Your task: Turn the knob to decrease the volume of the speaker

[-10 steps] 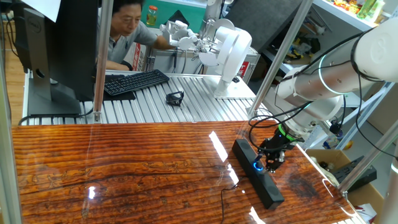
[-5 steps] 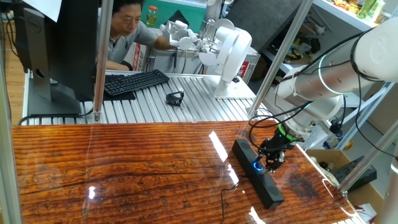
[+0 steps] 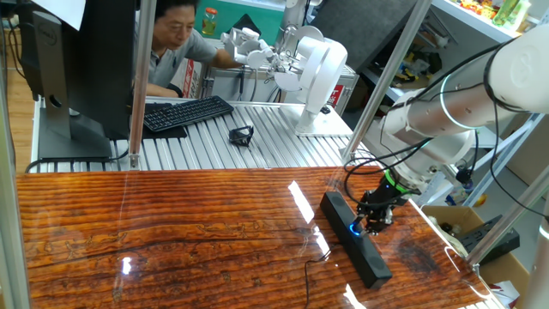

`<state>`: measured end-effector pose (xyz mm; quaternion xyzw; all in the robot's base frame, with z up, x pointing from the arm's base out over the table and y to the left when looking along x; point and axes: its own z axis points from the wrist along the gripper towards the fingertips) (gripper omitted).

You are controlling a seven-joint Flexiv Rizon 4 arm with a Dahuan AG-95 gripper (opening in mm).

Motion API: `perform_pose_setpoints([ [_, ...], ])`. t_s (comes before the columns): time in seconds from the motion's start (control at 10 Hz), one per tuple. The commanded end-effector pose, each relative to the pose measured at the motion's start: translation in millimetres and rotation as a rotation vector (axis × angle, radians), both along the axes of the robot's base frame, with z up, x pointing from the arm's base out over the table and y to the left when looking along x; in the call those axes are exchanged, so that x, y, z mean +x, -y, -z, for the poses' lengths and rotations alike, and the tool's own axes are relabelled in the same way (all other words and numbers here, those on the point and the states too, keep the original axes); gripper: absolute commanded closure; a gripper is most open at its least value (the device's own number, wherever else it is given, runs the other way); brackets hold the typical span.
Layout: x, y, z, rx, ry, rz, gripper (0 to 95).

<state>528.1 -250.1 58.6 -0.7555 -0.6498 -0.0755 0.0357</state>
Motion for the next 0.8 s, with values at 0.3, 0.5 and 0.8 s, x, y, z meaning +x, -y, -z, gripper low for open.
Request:
perform_pose_setpoints([
  [0.3,-0.7,-0.2,-2.6,-0.001,0.001,-0.008,57.0],
  [0.5,-0.7,-0.2,-2.6,0.0,0.002,-0.012,57.0],
  [0.8,-0.7,-0.2,-2.6,-0.002,0.001,-0.027,76.0],
])
